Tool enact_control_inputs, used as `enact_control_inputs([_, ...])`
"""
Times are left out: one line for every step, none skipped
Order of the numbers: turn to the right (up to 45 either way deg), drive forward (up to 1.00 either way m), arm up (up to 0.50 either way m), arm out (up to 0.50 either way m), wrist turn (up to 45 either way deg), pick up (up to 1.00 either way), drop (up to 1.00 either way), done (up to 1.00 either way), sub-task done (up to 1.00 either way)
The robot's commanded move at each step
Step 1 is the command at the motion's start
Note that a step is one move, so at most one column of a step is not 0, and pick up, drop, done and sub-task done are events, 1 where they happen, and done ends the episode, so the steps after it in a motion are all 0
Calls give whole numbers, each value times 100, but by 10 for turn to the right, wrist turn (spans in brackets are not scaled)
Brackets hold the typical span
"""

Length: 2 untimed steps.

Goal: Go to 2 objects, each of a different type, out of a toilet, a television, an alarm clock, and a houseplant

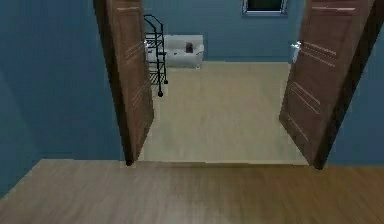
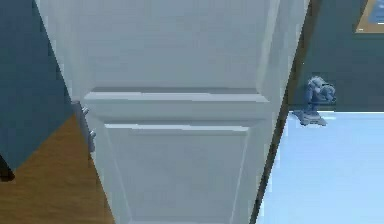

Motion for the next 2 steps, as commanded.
enact_control_inputs([0,75,0,0,0,0,0,0,0])
enact_control_inputs([360,0,0,0,0,0,0,0,0])
